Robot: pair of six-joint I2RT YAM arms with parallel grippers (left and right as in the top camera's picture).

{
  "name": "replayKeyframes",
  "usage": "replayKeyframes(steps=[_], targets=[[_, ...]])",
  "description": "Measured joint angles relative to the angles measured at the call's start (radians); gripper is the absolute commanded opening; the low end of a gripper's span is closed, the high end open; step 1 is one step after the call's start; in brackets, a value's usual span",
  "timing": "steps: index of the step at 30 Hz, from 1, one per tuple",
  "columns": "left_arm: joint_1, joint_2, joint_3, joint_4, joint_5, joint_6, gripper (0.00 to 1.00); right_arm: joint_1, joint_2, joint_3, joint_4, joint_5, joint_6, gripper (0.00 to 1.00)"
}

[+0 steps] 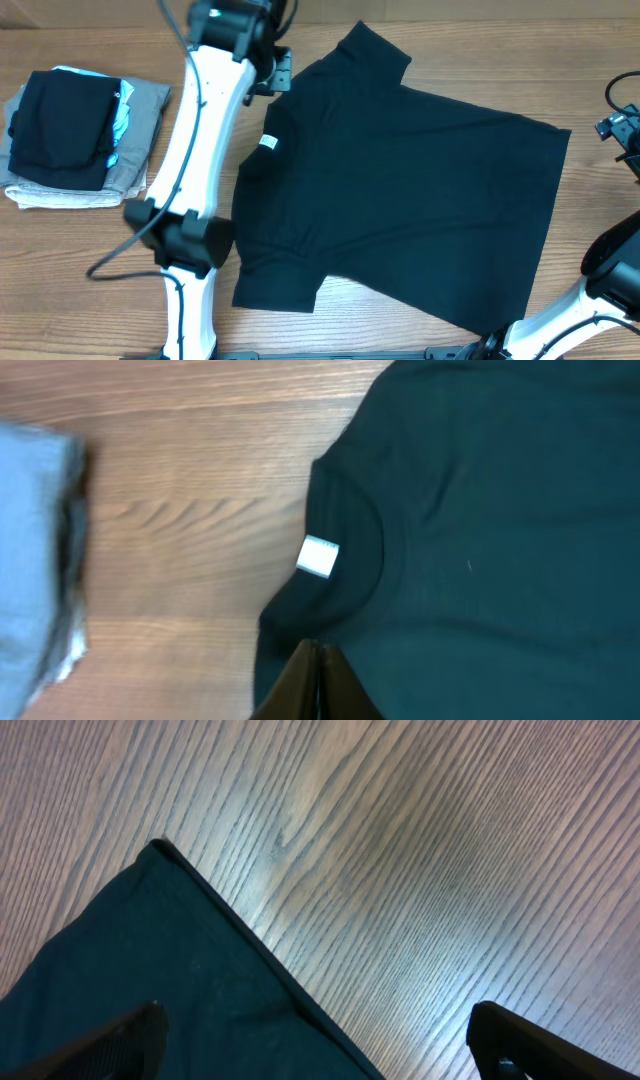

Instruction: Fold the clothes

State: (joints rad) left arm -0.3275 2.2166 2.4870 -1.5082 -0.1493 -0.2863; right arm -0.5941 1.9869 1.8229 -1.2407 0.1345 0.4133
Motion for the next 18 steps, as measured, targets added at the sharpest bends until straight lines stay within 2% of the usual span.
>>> replayKeyframes(steps=[5,11,18], targets=[[0.0,0.13,-0.123,0.145,0.018,0.0,0.04,0.0,0.0,0.0,0.0,0.0,0.0,1.0],[0.006,0.288,-0.154,0.171,0.058,0.0,0.04,0.0,0.0,0.0,0.0,0.0,0.0,1.0],[0.044,0.366,-0.155,0.175,0.075,0.001,0.04,0.0,0.0,0.0,0.0,0.0,0.0,1.0]])
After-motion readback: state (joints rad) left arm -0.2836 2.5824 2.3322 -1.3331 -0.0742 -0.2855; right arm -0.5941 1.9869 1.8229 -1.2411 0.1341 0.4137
